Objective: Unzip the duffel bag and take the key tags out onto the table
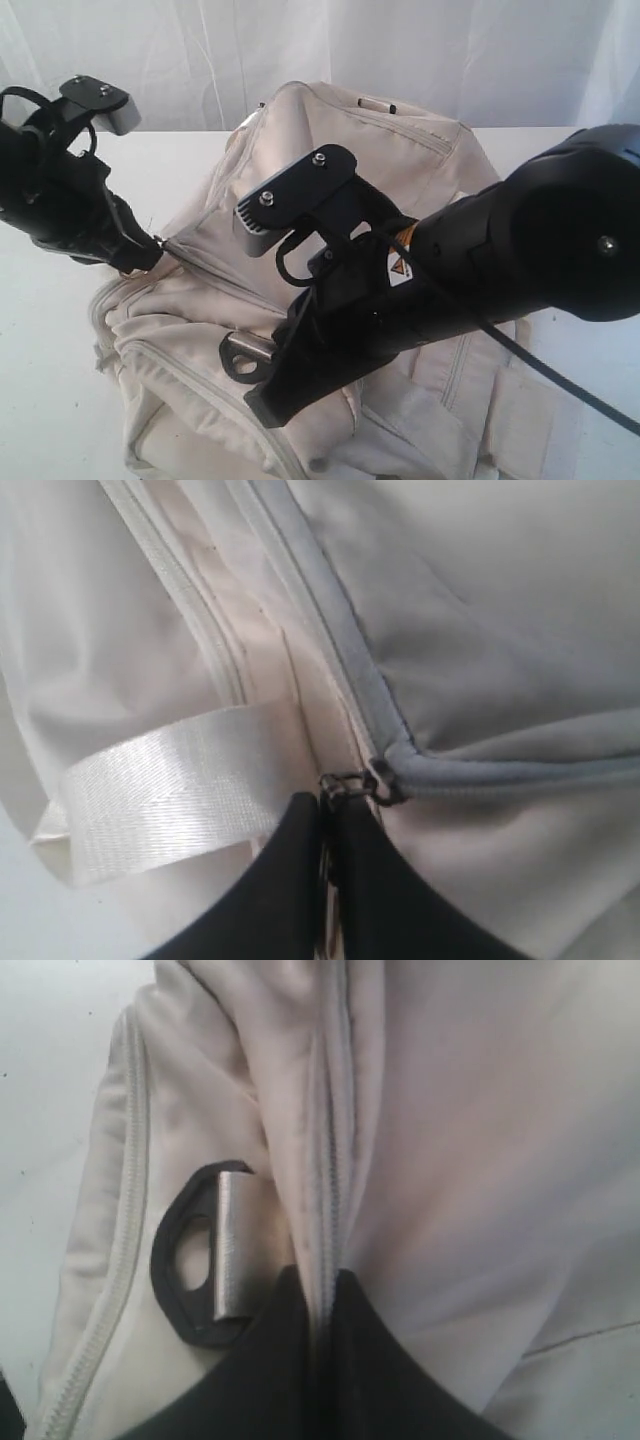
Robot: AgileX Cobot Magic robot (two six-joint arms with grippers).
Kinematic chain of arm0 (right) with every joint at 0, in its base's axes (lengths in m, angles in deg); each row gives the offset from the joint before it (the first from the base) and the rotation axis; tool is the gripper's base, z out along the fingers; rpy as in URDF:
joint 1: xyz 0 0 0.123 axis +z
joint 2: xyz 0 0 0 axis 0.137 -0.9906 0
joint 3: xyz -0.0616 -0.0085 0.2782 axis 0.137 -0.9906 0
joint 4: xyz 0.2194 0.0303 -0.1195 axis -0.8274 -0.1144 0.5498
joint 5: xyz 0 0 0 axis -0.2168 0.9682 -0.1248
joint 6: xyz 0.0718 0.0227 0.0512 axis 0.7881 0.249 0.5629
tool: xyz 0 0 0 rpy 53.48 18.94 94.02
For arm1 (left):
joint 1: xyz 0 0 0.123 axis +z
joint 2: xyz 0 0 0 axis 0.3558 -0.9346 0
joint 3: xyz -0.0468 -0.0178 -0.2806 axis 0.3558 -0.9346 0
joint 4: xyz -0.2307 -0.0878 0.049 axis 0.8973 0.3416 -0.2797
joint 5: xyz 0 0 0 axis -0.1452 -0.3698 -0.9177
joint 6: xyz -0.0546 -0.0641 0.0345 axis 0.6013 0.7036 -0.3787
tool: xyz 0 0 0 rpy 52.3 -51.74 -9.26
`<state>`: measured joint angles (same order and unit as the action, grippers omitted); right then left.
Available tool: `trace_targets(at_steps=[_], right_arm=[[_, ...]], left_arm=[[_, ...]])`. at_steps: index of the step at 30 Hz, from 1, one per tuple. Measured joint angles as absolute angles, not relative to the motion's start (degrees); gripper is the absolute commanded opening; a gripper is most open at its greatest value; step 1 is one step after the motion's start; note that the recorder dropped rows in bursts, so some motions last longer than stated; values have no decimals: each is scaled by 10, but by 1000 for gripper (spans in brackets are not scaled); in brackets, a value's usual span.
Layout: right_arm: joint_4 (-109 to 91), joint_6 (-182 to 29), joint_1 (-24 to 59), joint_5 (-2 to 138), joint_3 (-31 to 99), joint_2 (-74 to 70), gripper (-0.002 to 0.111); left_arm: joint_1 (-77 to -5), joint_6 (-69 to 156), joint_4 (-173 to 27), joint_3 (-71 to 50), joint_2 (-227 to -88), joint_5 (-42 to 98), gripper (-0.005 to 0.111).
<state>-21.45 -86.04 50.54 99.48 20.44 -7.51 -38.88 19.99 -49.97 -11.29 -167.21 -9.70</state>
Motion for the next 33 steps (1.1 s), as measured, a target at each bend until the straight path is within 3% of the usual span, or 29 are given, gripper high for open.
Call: trace_targets(at_steps=[17, 30, 33], right_arm=[[-91, -756, 504, 1009, 103, 39, 0], [51, -639, 510, 1117, 86, 126, 0], [50, -630, 510, 1116, 85, 134, 9]], left_arm=[[-402, 177, -418, -74, -1721, -204, 0], [-401, 58, -313, -69, -1683, -293, 0], [-397, 52, -302, -69, -1683, -293, 0]])
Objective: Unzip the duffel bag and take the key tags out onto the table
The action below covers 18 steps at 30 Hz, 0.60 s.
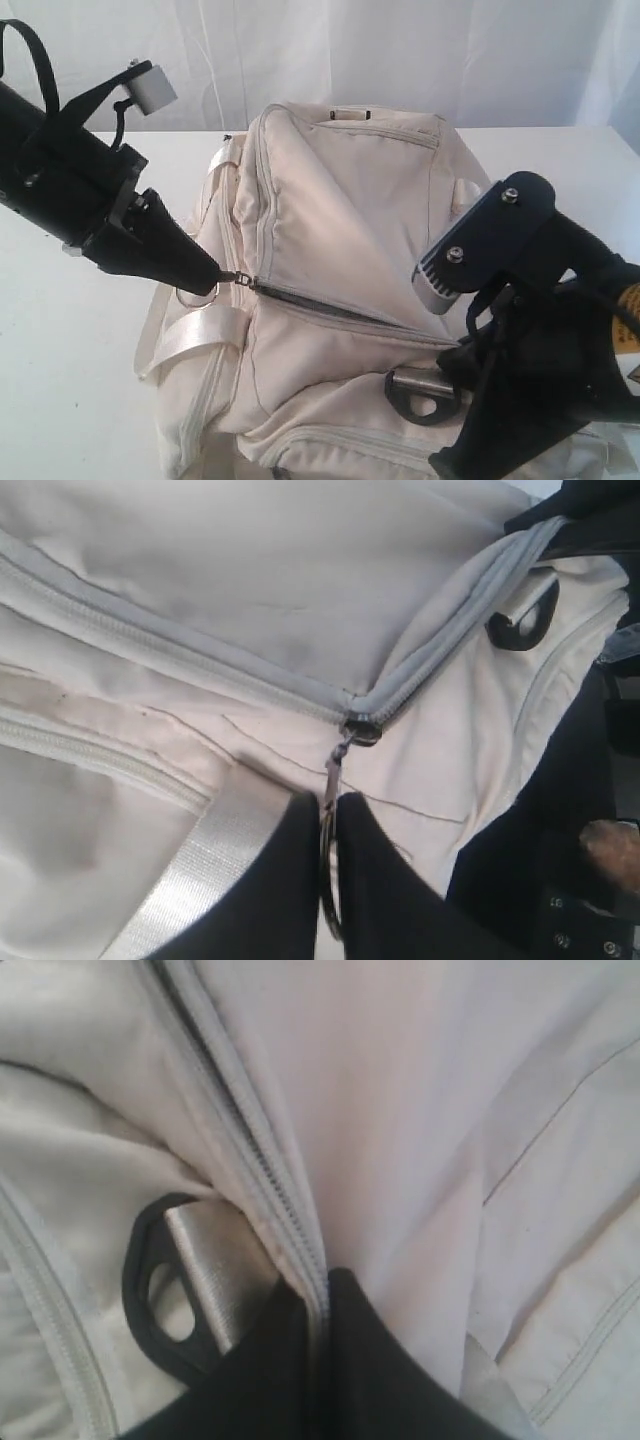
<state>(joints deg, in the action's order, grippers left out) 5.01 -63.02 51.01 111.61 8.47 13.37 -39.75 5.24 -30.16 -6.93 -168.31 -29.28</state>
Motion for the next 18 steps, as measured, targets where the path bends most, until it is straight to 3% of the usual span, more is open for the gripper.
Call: trace_targets(at_steps=[7, 18], right_arm=[[-25, -717, 508, 1125, 83, 136, 67], [-40, -810, 506, 964, 146, 113, 68]], left_arm=[[-382, 18, -302, -69, -1698, -294, 0], [-377, -40, -265, -68, -1707, -310, 0]])
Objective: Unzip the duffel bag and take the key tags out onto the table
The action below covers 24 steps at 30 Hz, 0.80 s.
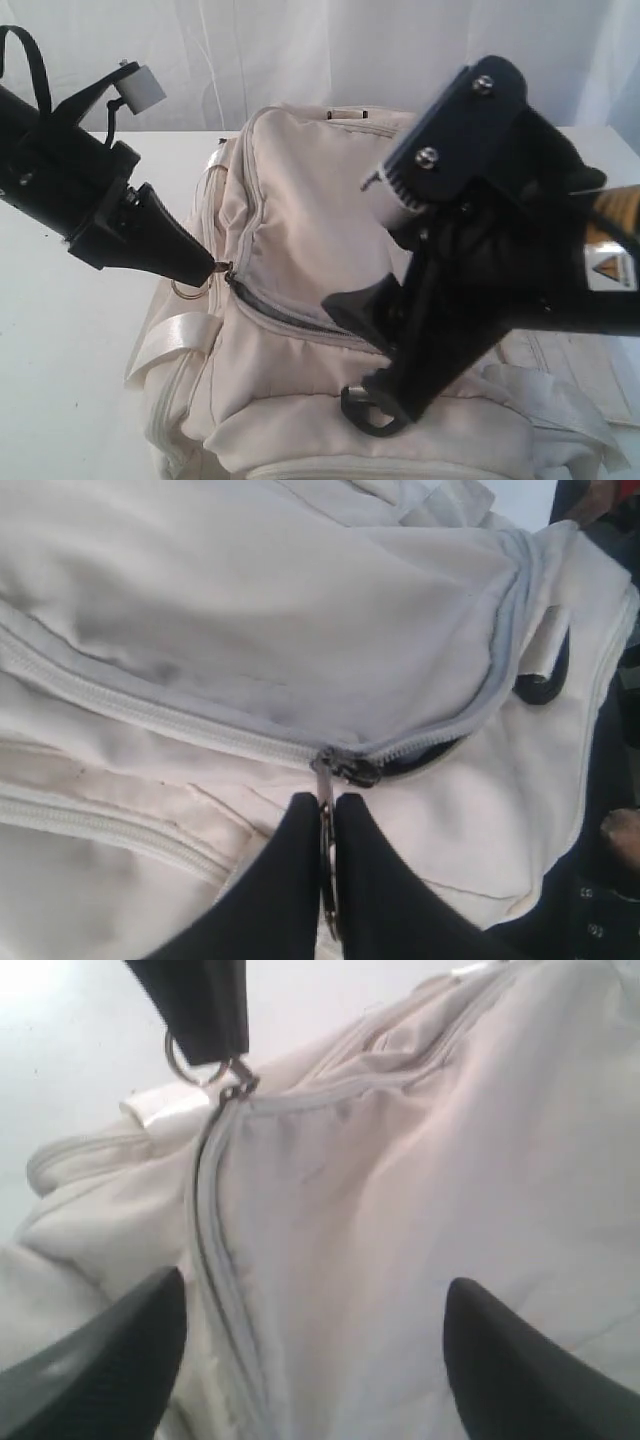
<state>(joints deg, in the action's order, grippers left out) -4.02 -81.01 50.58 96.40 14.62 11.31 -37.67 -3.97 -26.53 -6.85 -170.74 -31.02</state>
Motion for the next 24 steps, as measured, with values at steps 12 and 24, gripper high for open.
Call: trace_targets(at_steps=[12, 24], right_arm=[[-100, -865, 538, 916, 231, -83, 68], [-100, -866, 550, 936, 240, -126, 0]], left_arm=[[-377, -48, -256, -68, -1707, -322, 0], [-377, -49, -275, -68, -1710, -313, 0]])
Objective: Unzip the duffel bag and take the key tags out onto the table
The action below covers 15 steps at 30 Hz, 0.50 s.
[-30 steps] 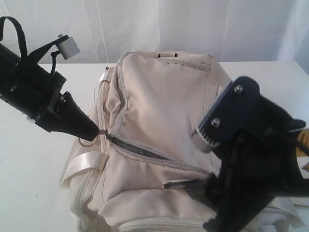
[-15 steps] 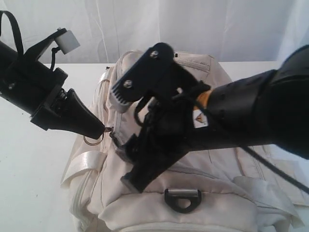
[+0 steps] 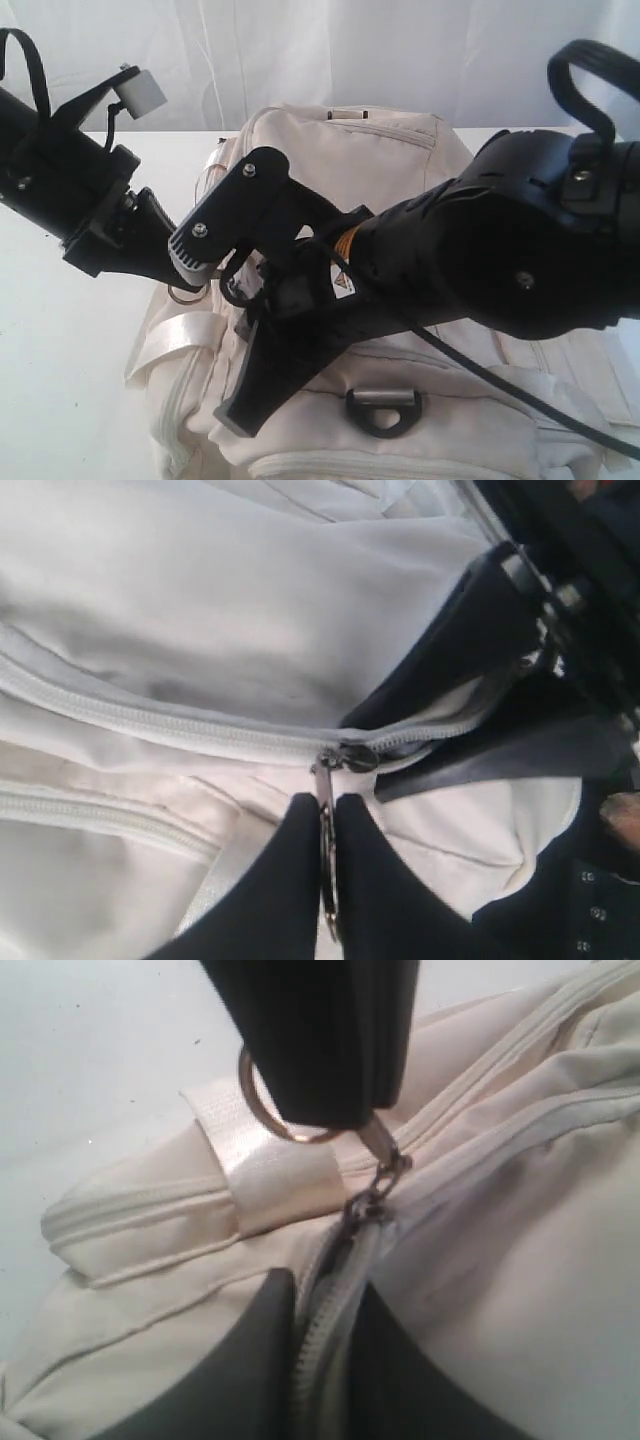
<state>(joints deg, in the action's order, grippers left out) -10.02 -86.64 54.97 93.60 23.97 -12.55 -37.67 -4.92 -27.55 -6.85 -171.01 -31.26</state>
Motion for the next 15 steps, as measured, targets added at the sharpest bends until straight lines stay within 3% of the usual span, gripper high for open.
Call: trace_targets(at_steps=[15], right_arm=[[-86, -840, 546, 989, 244, -129, 0]], left_arm=[[-388, -48, -258, -68, -1756, -265, 0]])
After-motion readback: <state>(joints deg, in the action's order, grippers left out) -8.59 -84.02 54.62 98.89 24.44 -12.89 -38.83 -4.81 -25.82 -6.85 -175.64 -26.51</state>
